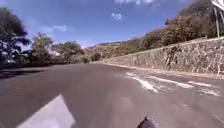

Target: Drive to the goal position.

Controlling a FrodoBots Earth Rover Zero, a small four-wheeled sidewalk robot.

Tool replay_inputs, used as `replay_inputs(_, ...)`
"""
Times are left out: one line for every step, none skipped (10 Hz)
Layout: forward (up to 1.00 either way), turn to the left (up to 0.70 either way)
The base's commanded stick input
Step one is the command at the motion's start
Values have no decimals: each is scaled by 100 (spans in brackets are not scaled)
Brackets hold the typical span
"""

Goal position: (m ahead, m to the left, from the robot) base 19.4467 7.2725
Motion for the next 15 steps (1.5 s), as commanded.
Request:
replay_inputs(50,0)
replay_inputs(50,0)
replay_inputs(50,0)
replay_inputs(50,0)
replay_inputs(50,0)
replay_inputs(50,0)
replay_inputs(50,0)
replay_inputs(50,0)
replay_inputs(50,0)
replay_inputs(50,0)
replay_inputs(50,0)
replay_inputs(50,0)
replay_inputs(50,0)
replay_inputs(50,0)
replay_inputs(50,0)
